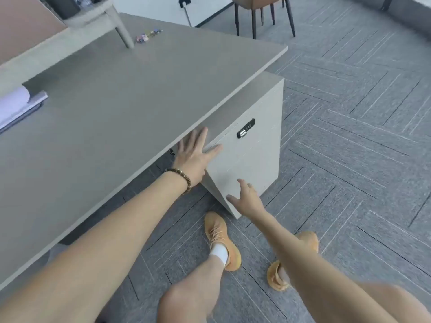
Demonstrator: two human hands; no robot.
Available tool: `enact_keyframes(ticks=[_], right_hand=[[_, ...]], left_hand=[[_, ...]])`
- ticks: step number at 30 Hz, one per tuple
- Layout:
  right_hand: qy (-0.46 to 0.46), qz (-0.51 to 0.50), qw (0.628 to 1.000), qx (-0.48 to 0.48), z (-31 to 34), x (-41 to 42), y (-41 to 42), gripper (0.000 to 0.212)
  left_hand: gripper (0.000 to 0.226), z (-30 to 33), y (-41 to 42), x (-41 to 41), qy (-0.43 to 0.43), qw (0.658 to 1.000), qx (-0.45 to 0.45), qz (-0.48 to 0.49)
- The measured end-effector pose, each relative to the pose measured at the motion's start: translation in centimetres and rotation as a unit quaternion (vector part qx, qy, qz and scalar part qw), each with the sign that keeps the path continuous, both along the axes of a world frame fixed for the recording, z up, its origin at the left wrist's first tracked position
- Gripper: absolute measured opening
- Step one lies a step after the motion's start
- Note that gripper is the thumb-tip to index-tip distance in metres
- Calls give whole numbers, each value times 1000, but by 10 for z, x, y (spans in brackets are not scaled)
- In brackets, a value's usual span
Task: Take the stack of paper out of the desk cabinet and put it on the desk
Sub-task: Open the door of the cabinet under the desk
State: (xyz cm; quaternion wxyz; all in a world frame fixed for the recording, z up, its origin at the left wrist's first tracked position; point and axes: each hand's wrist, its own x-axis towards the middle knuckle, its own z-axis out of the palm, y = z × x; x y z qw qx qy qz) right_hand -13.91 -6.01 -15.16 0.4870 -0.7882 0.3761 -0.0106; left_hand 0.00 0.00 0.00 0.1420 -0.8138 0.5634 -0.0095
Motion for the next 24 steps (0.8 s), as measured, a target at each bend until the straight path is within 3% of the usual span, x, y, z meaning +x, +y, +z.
enact_keyframes(ticks=[4,10,17,24], right_hand=[[-24,-50,998,36,-10,17,6,76],[-66,-91,991,74,-36,44,8,91],[-124,-195,970,82,-53,67,12,118],[-135,-214,967,45,-59,82,10,128]], left_hand=[[108,-2,-11,9,-38,999,14,-9],[125,-6,-23,23,-23,999,30,-22],[123,-10,-24,25,-12,1000,16,-19],[122,-14,-24,24,-24,1000,-3,-18]])
